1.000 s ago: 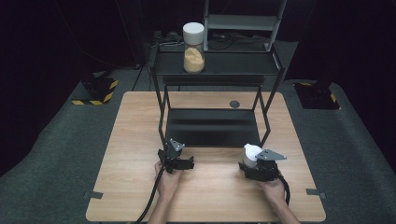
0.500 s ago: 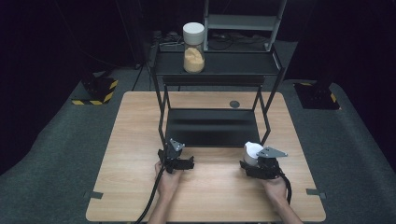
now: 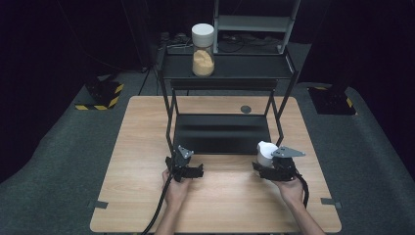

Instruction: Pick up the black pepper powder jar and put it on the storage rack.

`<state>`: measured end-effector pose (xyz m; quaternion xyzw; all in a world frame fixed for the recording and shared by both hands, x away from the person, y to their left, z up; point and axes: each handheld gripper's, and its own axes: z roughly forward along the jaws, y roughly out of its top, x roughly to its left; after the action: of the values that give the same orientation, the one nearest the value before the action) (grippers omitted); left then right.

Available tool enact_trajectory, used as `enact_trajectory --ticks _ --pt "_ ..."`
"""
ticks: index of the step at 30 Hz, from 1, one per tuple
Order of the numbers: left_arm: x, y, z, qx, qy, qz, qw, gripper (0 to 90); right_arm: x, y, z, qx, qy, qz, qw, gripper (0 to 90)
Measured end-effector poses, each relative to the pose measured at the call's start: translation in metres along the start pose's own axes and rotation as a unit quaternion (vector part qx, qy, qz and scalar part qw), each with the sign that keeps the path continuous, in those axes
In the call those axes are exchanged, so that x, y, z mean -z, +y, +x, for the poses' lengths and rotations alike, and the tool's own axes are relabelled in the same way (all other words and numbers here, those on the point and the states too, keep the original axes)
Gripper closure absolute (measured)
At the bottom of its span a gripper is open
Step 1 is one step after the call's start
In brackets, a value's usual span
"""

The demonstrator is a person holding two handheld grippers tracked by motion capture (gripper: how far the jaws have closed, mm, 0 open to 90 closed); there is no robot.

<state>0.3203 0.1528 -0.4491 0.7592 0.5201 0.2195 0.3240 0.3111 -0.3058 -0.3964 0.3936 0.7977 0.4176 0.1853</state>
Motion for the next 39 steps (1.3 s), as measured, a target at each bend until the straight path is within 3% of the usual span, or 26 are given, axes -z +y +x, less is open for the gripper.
enact_trajectory --ticks 39 --pt "0.000 0.000 0.000 0.000 0.001 0.000 1.0000 3.1 0.022 0.089 -0.012 0.008 0.026 -0.017 0.9995 30.5"
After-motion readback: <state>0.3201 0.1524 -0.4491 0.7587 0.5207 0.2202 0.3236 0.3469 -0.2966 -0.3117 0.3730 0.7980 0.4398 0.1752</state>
